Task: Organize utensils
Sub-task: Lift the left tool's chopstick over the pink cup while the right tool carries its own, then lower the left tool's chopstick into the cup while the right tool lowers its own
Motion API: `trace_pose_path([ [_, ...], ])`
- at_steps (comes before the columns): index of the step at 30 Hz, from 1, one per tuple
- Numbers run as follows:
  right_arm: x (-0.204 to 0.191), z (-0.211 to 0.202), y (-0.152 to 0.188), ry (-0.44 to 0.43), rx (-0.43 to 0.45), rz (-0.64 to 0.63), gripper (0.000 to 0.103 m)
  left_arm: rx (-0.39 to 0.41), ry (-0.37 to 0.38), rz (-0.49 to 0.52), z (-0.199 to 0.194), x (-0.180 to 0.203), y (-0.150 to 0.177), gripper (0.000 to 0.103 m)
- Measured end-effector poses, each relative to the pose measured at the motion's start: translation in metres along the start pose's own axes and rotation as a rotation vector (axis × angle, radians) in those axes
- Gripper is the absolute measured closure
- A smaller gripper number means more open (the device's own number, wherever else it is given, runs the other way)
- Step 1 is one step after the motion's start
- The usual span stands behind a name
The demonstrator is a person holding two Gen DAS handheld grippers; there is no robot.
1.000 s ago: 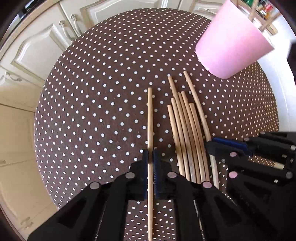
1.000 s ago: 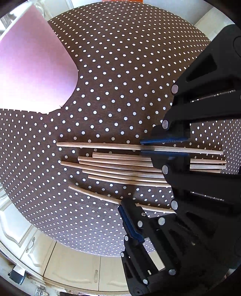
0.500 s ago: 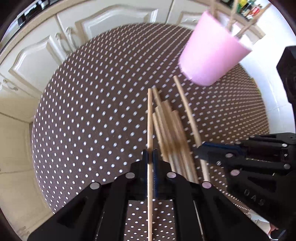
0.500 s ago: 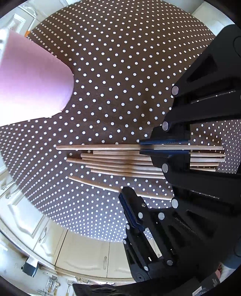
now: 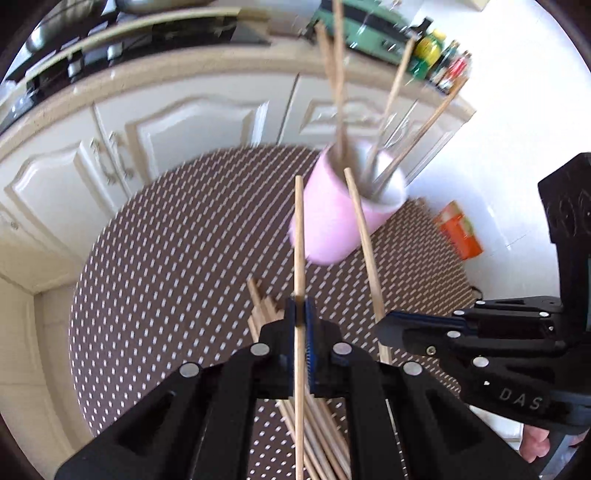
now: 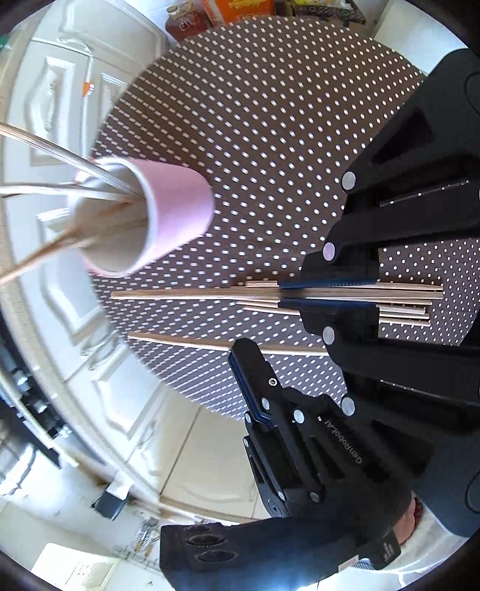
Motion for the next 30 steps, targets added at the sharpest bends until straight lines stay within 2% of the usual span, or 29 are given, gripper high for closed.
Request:
trace_pose_path([
  [2,-0.005,-0.021,0.011,-0.011,0.027,-0.009,0.097,0.027,0.009,0.01,-0.012,0.007,-0.008,0.098],
  [4,-0.007,-0.035,0.006,-0.016,0.063,-0.018,0.097,0.062,0.019,0.009,-0.023,0.01,-0.017,0.098],
  [5,-0.012,-0.046,0.024,-0.02,0.078,-0.022,0.097,0.076,0.027,0.008,-0.021,0.018,-0.019,0.098],
  [9,-0.031,-0.075,0.027,-0.029,0.161,-0.037,0.097,0.138,0.059,0.003,-0.037,0.029,-0.032,0.098],
  [17,-0.039,-0.111,-0.005,-0.017,0.341,-0.074,0.097,0.273,0.097,0.0,-0.059,0.052,-0.071,0.098],
  [23,-0.038,-0.132,-0.031,0.031,0.507,-0.112,0.097,0.395,0.116,-0.015,-0.072,0.062,-0.108,0.098],
  [30,-0.043,-0.139,-0.052,0.043,0.59,-0.166,0.097,0.488,0.103,-0.032,-0.076,0.072,-0.137,0.098],
])
Point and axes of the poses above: each gripper's, at about its wrist camera, not at the fingertips, and z roughly the way its jaws point, x to its right, y to its underside, the point moved 2 cm from there along z, roughly the way its jaws point, and after that the axes turned 10 degrees about -y, right-handed, at the moved point
